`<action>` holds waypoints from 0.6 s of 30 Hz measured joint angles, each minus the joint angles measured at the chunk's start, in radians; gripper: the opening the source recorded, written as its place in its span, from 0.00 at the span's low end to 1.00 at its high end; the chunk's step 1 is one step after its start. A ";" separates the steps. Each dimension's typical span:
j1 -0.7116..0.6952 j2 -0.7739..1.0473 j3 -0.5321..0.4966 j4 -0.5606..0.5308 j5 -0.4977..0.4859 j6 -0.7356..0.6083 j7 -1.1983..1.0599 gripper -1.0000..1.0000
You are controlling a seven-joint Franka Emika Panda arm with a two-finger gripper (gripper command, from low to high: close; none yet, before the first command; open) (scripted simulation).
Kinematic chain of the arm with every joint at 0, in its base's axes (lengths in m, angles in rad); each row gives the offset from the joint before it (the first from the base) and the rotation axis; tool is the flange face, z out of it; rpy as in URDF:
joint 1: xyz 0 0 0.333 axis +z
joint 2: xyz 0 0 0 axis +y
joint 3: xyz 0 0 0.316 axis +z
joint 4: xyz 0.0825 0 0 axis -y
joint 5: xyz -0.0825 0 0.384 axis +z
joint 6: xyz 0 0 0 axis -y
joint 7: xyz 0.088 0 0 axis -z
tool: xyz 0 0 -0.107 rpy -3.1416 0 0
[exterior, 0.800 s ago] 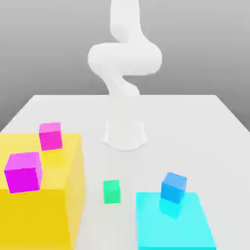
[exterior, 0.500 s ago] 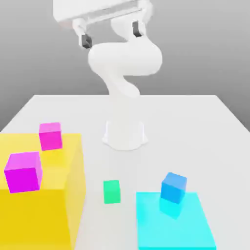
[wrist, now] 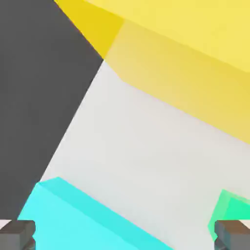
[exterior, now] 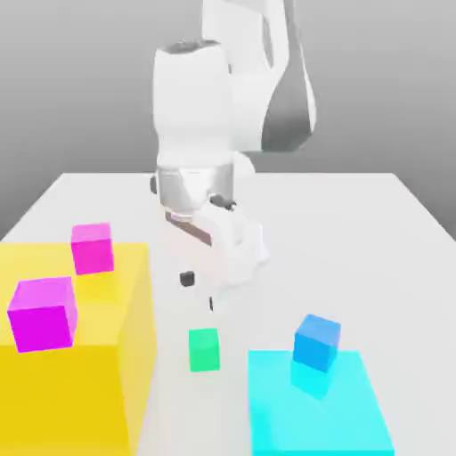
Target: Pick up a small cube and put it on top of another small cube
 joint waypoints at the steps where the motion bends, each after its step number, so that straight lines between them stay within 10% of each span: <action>1: -0.012 0.022 0.009 -0.021 -0.011 0.020 0.049 0.50; 18: 0.023 0.368 -0.124 -0.063 -0.324 0.308 0.450 0.50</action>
